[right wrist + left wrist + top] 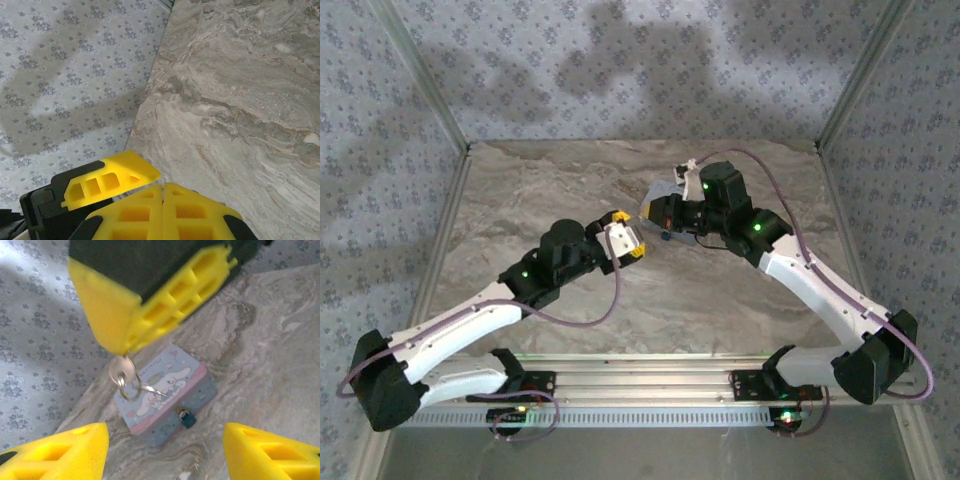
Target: Unlock the padlock with the key
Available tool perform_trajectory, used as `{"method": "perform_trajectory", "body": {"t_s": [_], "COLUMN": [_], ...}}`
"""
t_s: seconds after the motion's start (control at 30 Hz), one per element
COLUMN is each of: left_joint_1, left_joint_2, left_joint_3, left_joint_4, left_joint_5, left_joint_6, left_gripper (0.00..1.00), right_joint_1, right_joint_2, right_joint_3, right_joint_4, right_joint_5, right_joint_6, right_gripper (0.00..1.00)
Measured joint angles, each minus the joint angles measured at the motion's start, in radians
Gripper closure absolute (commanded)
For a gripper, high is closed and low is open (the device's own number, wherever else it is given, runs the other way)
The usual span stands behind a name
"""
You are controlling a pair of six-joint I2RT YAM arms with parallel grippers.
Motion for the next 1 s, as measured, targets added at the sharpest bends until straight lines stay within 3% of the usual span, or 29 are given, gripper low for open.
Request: {"method": "perform_trajectory", "body": {"t_s": [0.67, 0.87, 1.0], "left_joint_1": [0.023, 0.023, 0.017], "left_joint_2": [0.111, 0.134, 0.146], "left_joint_3": [0.055, 0.055, 0.055], "left_joint_4": [0.120, 0.127, 0.128], "left_joint_5": [-0.012, -0.011, -0.003], "left_joint_6": [0.010, 0.038, 0.054], "left_gripper": [0.50, 0.67, 0.85], "right_joint_1": [0.002, 0.002, -0.003], "right_joint_2": [0.000, 0.000, 0.000], "right_joint_3": [0.000, -0.006, -0.011], "right_joint_4": [-0.051, -0.048, -0.043], "right_joint_5": [0.042, 0.046, 0.048], "right_joint_6": [0.085, 0.103, 0.115], "right_gripper": [1.00, 1.00, 1.00]}}
